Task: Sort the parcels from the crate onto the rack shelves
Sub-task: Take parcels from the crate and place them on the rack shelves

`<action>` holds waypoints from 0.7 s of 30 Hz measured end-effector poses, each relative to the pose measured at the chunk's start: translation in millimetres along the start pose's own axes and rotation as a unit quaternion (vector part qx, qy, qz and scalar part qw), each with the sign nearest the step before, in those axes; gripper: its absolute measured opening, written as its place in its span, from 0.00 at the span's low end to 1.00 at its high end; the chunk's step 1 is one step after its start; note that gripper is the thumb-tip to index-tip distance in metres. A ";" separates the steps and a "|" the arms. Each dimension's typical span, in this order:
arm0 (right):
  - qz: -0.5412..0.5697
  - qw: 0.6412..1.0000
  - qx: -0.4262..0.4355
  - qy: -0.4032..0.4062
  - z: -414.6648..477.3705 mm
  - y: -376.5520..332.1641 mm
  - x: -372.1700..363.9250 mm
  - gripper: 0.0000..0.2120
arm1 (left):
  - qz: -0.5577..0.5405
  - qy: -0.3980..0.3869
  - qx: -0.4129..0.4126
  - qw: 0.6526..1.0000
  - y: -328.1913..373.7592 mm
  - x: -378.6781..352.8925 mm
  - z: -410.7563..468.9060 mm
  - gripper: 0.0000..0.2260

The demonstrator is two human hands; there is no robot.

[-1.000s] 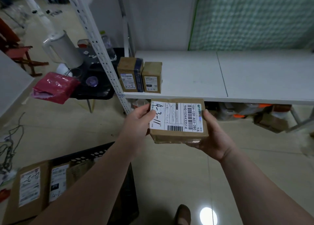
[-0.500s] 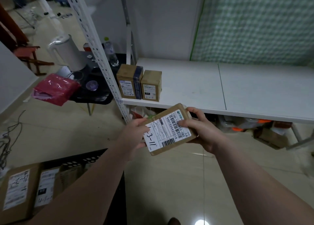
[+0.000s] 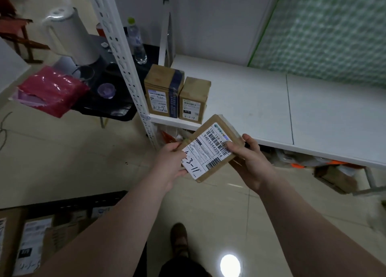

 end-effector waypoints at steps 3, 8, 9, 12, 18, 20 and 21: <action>-0.017 1.000 -0.005 0.009 36.7 2.4 -0.9 0.61 | 0.019 -0.002 0.010 1.000 7.1 -3.7 41.2 0.09; -0.041 0.999 -0.025 0.005 85.7 11.4 -5.5 0.52 | 0.070 -0.011 0.017 0.997 11.7 -14.6 104.1 0.12; -0.059 0.998 -0.026 0.006 92.8 13.8 -5.0 0.46 | 0.082 -0.016 0.014 0.996 11.9 -17.3 114.4 0.12; -0.096 0.995 -0.034 0.015 117.9 20.7 4.6 0.43 | 0.125 -0.036 0.005 0.991 9.3 -28.4 142.5 0.12; -0.138 0.990 -0.019 0.030 173.9 30.7 31.4 0.48 | 0.190 -0.061 -0.057 0.978 -1.2 -57.0 193.1 0.11; -0.126 0.991 0.011 0.043 191.9 29.5 43.5 0.46 | 0.213 -0.050 -0.090 0.972 -7.1 -66.6 212.4 0.11; -0.119 0.991 0.028 0.049 202.0 27.9 49.9 0.46 | 0.231 -0.033 -0.109 0.966 -9.8 -69.5 222.7 0.11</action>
Point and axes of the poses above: each hand's wrist, its own z-axis towards the middle knuckle, its own x-axis out of the back of the hand, y = z × x, the point moved 7 cm from there along z, towards the middle knuckle, and after that the axes turned 2 degrees about x, right-handed, at the moved point
